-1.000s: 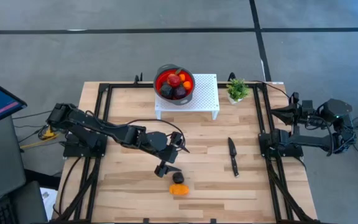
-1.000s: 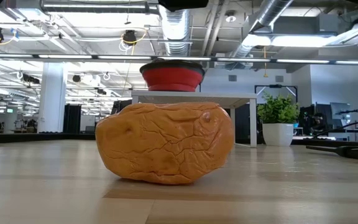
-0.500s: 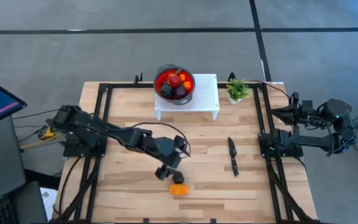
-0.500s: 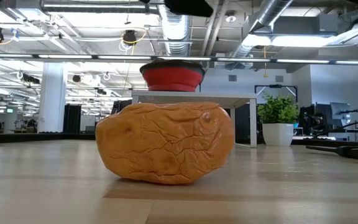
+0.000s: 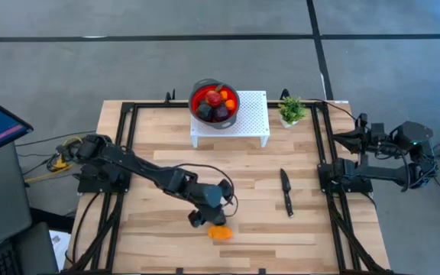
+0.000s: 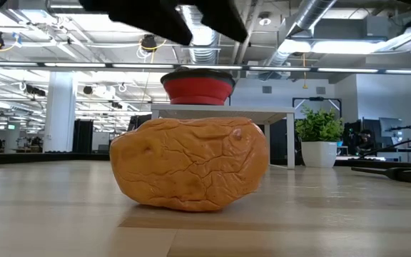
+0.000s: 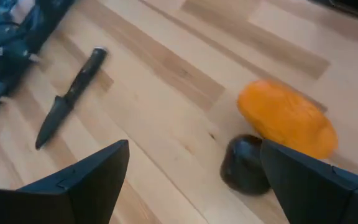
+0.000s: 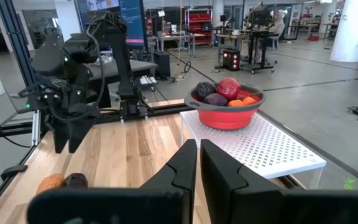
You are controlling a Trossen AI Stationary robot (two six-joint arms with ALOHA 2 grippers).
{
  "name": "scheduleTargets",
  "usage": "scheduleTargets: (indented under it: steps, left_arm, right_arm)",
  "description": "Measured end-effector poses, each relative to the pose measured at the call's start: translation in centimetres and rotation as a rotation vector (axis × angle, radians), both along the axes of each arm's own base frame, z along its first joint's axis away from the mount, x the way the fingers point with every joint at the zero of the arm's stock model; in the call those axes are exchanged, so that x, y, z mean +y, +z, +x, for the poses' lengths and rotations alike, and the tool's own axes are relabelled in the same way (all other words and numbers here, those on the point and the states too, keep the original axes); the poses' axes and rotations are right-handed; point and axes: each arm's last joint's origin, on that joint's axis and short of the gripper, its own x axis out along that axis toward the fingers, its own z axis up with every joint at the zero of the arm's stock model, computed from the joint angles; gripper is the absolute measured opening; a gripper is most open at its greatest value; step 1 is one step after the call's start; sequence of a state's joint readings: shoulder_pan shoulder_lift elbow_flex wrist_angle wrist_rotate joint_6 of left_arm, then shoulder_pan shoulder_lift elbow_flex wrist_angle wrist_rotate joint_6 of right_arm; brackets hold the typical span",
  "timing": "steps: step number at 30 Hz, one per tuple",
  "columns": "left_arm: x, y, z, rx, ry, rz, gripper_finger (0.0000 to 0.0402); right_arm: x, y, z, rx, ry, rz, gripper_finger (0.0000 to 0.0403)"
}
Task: Pick & Place Fruit
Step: Put the plum into the strainer bowl on the shelf
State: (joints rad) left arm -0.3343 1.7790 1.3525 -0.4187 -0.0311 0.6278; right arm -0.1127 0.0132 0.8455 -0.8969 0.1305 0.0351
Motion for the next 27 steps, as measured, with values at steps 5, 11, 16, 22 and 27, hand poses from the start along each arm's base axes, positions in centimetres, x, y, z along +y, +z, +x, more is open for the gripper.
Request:
scheduleTargets:
  steps: [5, 11, 16, 22, 27]
  left_arm:
    - [-1.2, -2.1, 0.2, 0.047, -0.087, 0.088, 0.0343]
    - [-2.3, -5.0, 0.5, 0.093, -0.120, 0.222, 0.0337]
    - [-2.6, -6.1, 0.6, 0.122, -0.123, 0.241, 0.0337]
    - [-2.4, -6.5, 0.7, 0.140, -0.126, 0.230, 0.0337]
    - [-2.2, -7.0, 0.7, 0.162, -0.145, 0.206, 0.0337]
  right_arm:
    - [0.0, 0.0, 0.0, 0.001, 0.000, 0.000, 0.0017]
    - [0.0, 0.0, 0.0, 0.000, 0.000, 0.000, 0.0017]
    - [0.0, 0.0, 0.0, 0.001, 0.000, 0.000, 0.0017]
    - [0.0, 0.0, 0.0, 0.000, 0.000, 0.000, 0.0017]
    - [0.0, 0.0, 0.0, 0.000, 0.000, 0.000, 0.0017]
